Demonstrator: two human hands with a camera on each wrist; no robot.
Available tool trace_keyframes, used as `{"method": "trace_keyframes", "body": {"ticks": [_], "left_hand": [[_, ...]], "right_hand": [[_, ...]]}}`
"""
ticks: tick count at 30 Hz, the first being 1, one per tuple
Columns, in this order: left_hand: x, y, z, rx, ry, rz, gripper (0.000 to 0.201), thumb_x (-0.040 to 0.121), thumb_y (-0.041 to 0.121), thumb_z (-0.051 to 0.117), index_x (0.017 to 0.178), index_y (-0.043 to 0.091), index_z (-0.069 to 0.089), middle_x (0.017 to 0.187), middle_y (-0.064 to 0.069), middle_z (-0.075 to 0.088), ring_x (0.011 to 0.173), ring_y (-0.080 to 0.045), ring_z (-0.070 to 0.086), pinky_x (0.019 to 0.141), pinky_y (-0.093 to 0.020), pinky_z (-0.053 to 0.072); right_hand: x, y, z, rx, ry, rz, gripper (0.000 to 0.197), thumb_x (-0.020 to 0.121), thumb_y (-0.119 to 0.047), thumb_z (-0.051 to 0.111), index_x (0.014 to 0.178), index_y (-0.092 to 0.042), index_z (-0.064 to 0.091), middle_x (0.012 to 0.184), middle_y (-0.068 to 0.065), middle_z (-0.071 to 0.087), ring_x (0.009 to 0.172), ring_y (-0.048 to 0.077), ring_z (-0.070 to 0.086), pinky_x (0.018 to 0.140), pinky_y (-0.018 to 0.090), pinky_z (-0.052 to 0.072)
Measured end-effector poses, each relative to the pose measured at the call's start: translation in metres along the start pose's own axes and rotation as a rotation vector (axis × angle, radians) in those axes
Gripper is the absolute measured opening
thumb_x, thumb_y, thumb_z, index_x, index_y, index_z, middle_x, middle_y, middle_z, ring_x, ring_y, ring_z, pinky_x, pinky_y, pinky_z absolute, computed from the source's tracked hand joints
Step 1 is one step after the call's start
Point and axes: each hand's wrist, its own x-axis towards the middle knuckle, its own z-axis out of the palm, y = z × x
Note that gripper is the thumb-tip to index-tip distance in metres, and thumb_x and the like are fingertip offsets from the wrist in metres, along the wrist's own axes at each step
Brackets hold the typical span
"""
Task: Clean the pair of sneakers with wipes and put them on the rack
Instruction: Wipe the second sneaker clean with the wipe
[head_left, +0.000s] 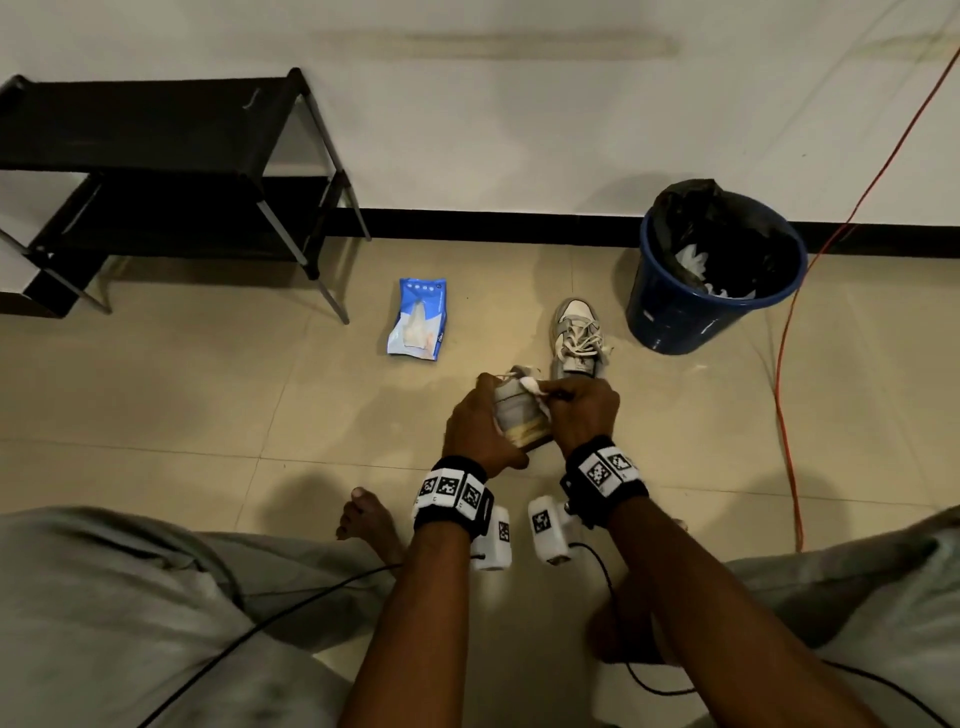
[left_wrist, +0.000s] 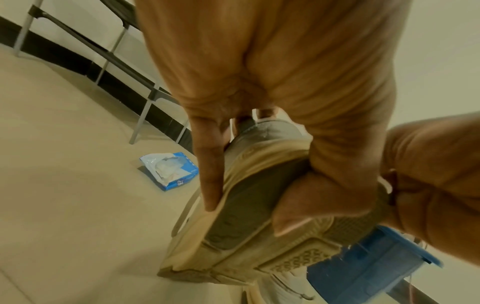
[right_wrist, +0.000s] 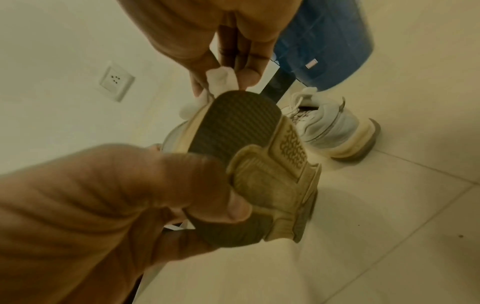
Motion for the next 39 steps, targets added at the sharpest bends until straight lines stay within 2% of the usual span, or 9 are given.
{"method": "trace_keyframes", "body": {"ticks": [5,9,12,16,20,25,30,33,39], "left_hand": [[0.002,-0.011,-0.01,-0.072,0.007,-0.055,0.08,0.038,0.025,0.087,0.104,0.026,0.042,0.095,0.007,0.065,0.082,-0.022,0.063,0.062,-0.026,0.048],[-0.001,-0.006,-0.004,-0.057,0.02,-0.041,0.085,0.034,0.027,0.087,0.104,0.024,0.04,0.097,0.004,0.063,0.081,-0.024,0.06,0.062,-0.028,0.047],[0.002,-0.013,-0.009,-0.085,0.02,-0.08,0.082,0.035,0.028,0.087,0.104,0.027,0.042,0.093,0.006,0.066,0.082,-0.023,0.064,0.065,-0.032,0.054],[0.004,-0.008,-0.007,-0.058,0.032,-0.034,0.085,0.034,0.027,0.089,0.104,0.025,0.041,0.097,0.005,0.064,0.082,-0.023,0.06,0.063,-0.027,0.047],[0.007,-0.015,-0.007,-0.094,0.03,-0.049,0.083,0.035,0.03,0.088,0.105,0.028,0.045,0.096,0.008,0.067,0.086,-0.022,0.065,0.069,-0.033,0.055],[0.01,-0.016,-0.009,-0.165,0.061,0.001,0.097,0.032,0.032,0.086,0.122,0.037,0.051,0.106,0.011,0.067,0.094,-0.017,0.064,0.078,-0.031,0.057],[0.011,-0.027,-0.016,-0.184,0.077,-0.021,0.097,0.036,0.019,0.089,0.125,0.031,0.051,0.112,0.009,0.064,0.101,-0.017,0.062,0.077,-0.023,0.052],[0.01,-0.026,-0.019,-0.079,0.077,-0.052,0.114,0.04,0.016,0.088,0.138,0.038,0.034,0.136,0.004,0.045,0.109,-0.021,0.056,0.087,-0.035,0.052],[0.006,-0.034,-0.023,-0.007,0.089,-0.093,0.093,0.039,0.031,0.089,0.118,0.043,0.042,0.114,0.006,0.059,0.102,-0.021,0.06,0.081,-0.034,0.053]], "right_hand": [[-0.03,-0.007,0.003,0.1,-0.206,-0.25,0.022,0.067,0.01,0.076,0.082,-0.006,0.078,0.081,0.004,0.071,0.07,0.001,0.064,0.068,0.018,0.052],[-0.01,0.003,0.006,0.047,-0.043,-0.088,0.017,0.07,0.002,0.077,0.081,-0.011,0.078,0.082,0.007,0.072,0.077,0.021,0.068,0.074,0.03,0.054],[-0.037,-0.001,0.009,0.036,-0.23,-0.335,0.022,0.069,0.007,0.074,0.085,-0.008,0.077,0.083,0.008,0.068,0.074,0.02,0.065,0.067,0.026,0.053],[-0.012,0.009,0.005,0.018,-0.039,-0.181,0.023,0.073,0.007,0.07,0.086,-0.011,0.077,0.084,0.008,0.07,0.078,0.022,0.066,0.071,0.026,0.051],[-0.047,0.006,0.01,0.025,-0.204,-0.424,0.03,0.072,0.011,0.069,0.087,-0.014,0.076,0.084,0.005,0.066,0.072,0.021,0.066,0.063,0.035,0.055],[-0.029,0.008,-0.003,-0.001,0.028,-0.261,0.029,0.072,0.01,0.069,0.088,-0.013,0.078,0.084,0.005,0.067,0.076,0.019,0.063,0.071,0.007,0.039],[-0.032,0.014,0.0,0.06,0.001,-0.297,0.026,0.071,0.01,0.073,0.083,-0.012,0.077,0.082,0.002,0.068,0.073,0.009,0.062,0.07,0.03,0.052],[-0.036,0.004,0.01,0.194,-0.095,-0.219,0.025,0.07,0.015,0.072,0.082,-0.006,0.076,0.083,-0.002,0.065,0.075,-0.007,0.06,0.071,0.013,0.048],[-0.035,0.005,0.029,0.233,-0.114,-0.116,0.032,0.073,0.011,0.068,0.084,-0.018,0.076,0.086,0.004,0.072,0.08,0.016,0.067,0.076,0.034,0.057]]}}
